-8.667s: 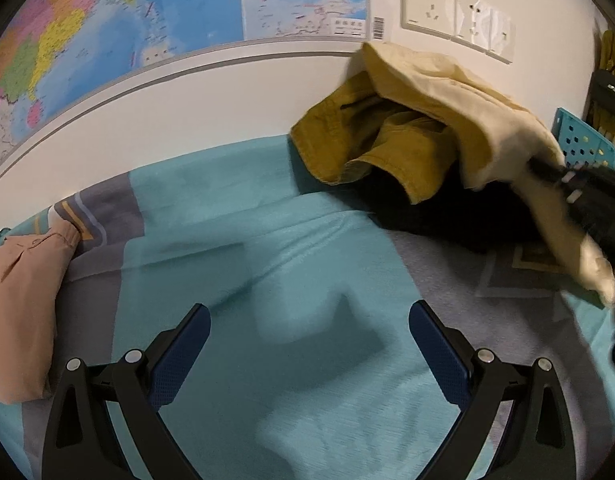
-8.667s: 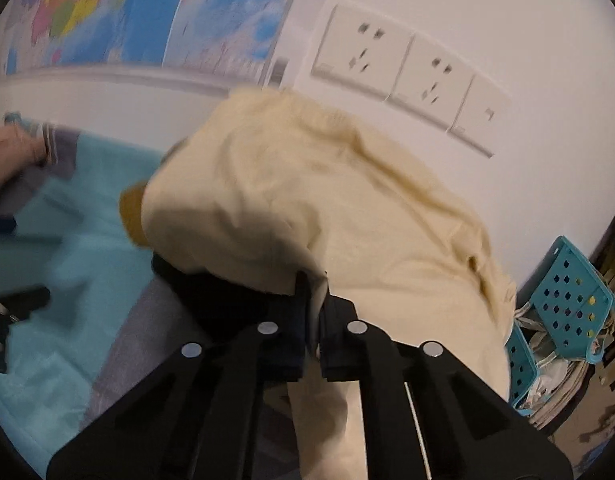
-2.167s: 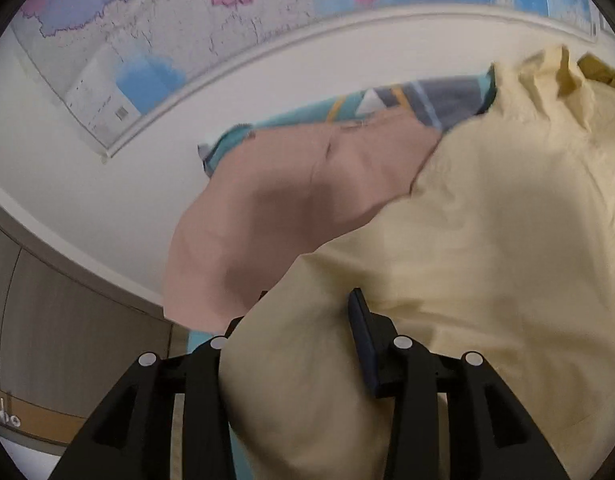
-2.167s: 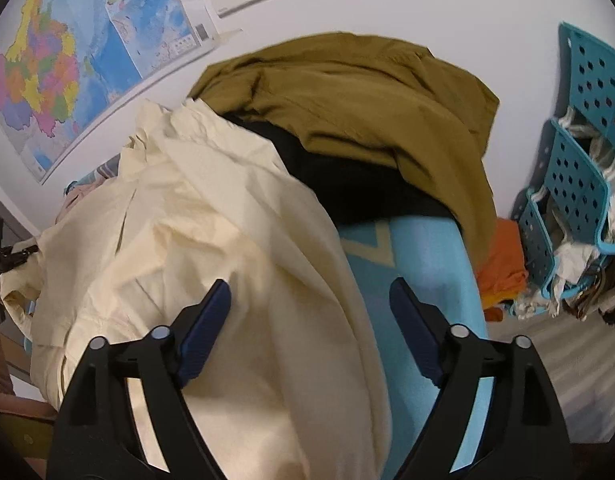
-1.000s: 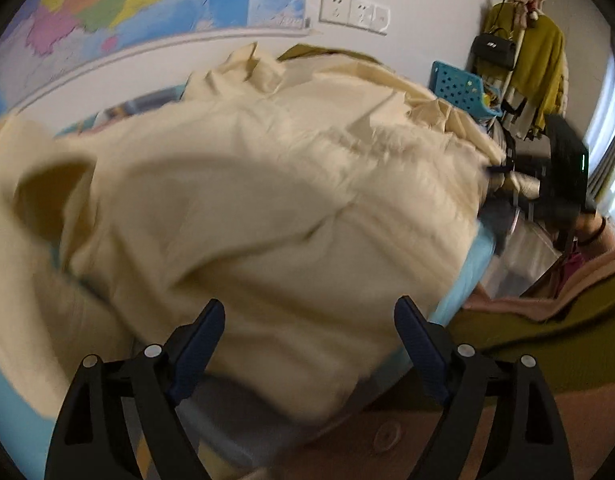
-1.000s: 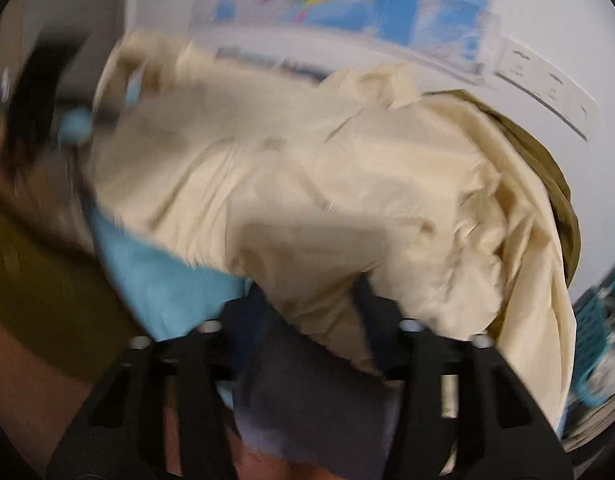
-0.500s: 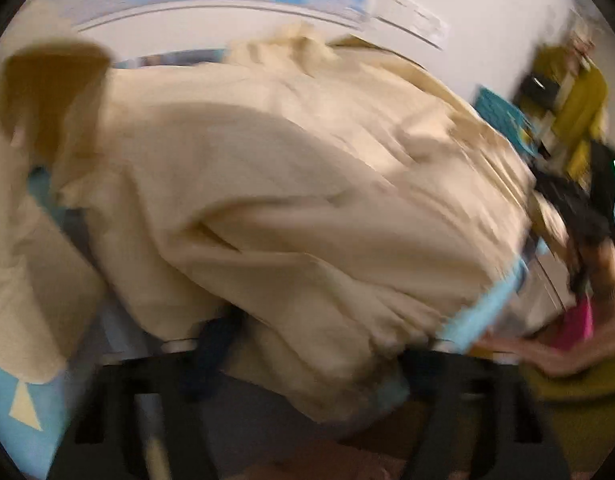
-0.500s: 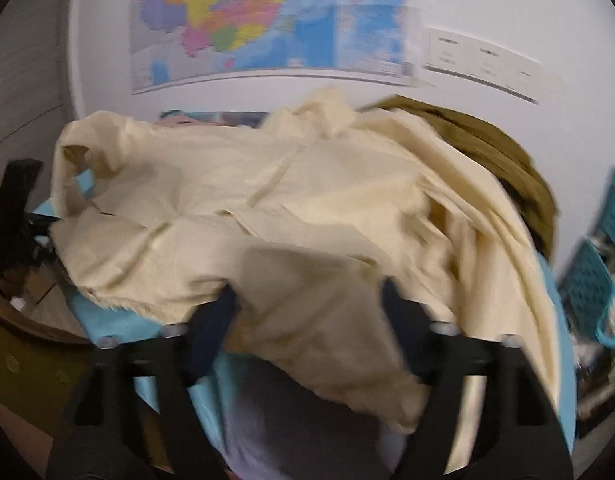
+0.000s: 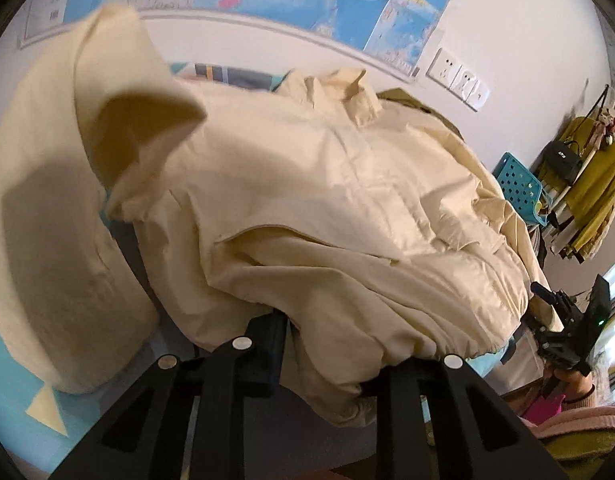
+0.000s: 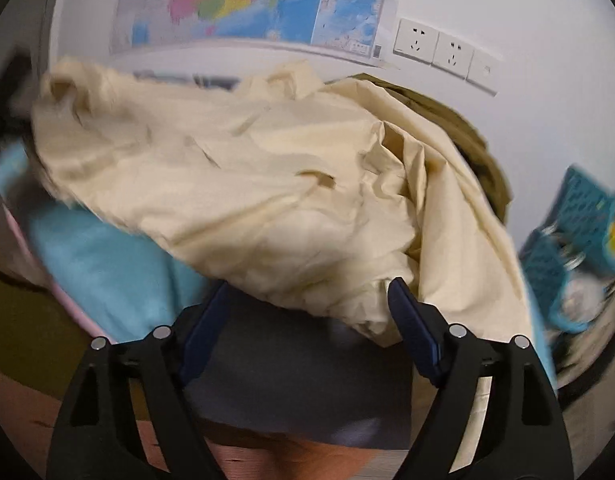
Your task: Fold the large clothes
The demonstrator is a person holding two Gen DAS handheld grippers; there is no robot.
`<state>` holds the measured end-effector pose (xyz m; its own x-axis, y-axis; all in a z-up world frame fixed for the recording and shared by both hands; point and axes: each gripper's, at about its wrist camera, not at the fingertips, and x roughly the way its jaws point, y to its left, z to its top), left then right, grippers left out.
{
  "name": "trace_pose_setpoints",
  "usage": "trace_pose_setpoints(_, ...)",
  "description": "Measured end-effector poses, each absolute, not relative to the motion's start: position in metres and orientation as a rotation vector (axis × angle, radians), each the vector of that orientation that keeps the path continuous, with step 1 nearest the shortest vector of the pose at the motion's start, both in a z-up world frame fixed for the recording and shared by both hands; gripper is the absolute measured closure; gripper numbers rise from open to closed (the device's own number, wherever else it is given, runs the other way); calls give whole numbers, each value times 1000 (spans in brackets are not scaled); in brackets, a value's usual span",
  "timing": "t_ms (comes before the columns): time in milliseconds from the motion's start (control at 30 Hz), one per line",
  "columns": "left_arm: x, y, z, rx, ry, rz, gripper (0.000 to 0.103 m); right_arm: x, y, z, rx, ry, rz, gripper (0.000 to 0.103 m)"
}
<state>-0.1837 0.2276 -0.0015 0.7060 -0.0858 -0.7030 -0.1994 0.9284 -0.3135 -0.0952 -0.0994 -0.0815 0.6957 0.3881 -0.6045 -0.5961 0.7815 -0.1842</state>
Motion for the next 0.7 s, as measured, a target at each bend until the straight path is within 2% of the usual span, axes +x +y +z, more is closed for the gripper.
trace_pose_setpoints(67, -181, 230, -1, -384, 789, 61, 82, -86, -90, -90, -439, 582, 491, 27)
trace_pose_setpoints(133, -177, 230, -4, -392, 801, 59, 82, -75, -96, -87, -377, 573, 471, 38)
trace_pose_setpoints(200, -176, 228, -10, -385, 822, 83, 73, -64, -114, -74, -199, 599, 547, 59)
trace_pose_setpoints(233, -177, 226, -15, -373, 834, 98, 62, -58, -127, -62, -115, 597, 563, 85)
trace_pose_setpoints(267, -178, 225, -18, -366, 843, 99, 51, -52, -137, -53, -49, 607, 584, 88)
trace_pose_setpoints(333, -176, 220, -28, -340, 868, 106, 42, -42, -152, -37, 73, 619, 622, 93)
trace_pose_setpoints(400, -176, 212, -31, -283, 853, 119, 39, -39, -149, -21, 60, 608, 634, 94)
trace_pose_setpoints(433, -175, 207, -31, -245, 854, 132, 50, -38, -146, -18, 65, 609, 647, 94)
trace_pose_setpoints(467, -174, 207, -30, -242, 853, 129, 80, -38, -145, -14, 98, 613, 688, 95)
trace_pose_setpoints(500, -173, 212, -26, -263, 854, 142, 89, -37, -144, -9, 132, 619, 719, 95)
trace_pose_setpoints(567, -177, 228, -8, -291, 826, 180, 95, -42, -148, 4, 213, 607, 776, 96)
trace_pose_setpoints(700, -197, 254, 49, -281, 719, 220, 95, -54, -148, 12, 232, 588, 795, 96)
